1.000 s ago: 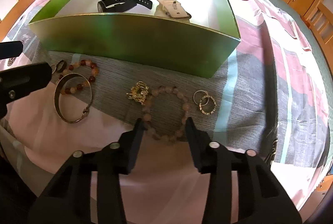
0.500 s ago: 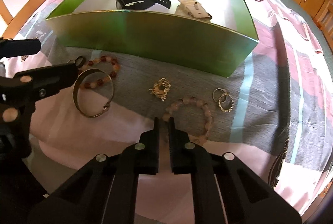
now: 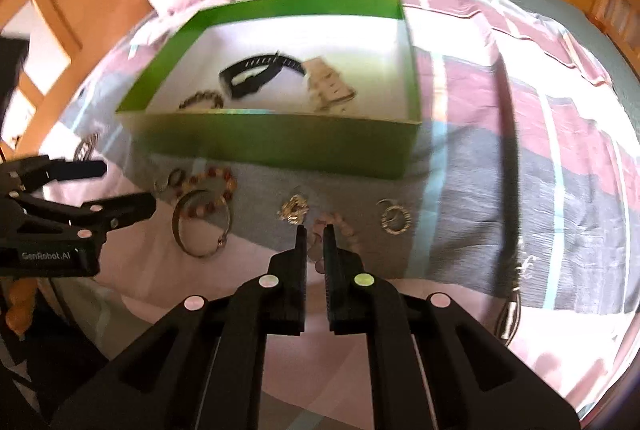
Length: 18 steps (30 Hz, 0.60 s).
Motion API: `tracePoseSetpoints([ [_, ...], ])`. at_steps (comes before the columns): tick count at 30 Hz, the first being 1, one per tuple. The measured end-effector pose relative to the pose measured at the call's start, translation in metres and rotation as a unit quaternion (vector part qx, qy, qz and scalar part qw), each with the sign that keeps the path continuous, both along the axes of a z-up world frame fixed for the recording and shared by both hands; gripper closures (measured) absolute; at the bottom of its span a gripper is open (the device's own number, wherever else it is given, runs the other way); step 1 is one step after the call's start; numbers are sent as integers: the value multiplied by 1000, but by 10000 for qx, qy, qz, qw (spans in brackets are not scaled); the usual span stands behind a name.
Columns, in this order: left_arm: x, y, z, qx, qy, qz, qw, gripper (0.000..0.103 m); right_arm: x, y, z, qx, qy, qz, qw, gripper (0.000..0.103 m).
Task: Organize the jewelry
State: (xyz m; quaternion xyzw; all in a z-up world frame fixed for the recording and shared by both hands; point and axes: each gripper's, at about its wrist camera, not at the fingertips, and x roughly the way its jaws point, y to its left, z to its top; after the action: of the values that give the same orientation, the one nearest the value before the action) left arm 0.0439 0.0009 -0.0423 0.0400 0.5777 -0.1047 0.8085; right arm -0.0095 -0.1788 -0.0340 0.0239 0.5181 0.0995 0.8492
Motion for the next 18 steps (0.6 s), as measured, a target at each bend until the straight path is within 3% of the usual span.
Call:
tracePoseSetpoints([
  [5, 8, 16, -11, -207, 268, 280, 9990, 15, -1, -5, 1, 21, 30, -69, 10000, 95],
  [12, 21, 32, -29, -71, 554, 810, 9951, 15, -4, -10, 2, 60, 37, -111, 9999, 95],
  [18, 30, 26, -34, -270, 364, 852, 9953, 38, -4, -5, -3, 14, 106, -19, 9999, 95],
])
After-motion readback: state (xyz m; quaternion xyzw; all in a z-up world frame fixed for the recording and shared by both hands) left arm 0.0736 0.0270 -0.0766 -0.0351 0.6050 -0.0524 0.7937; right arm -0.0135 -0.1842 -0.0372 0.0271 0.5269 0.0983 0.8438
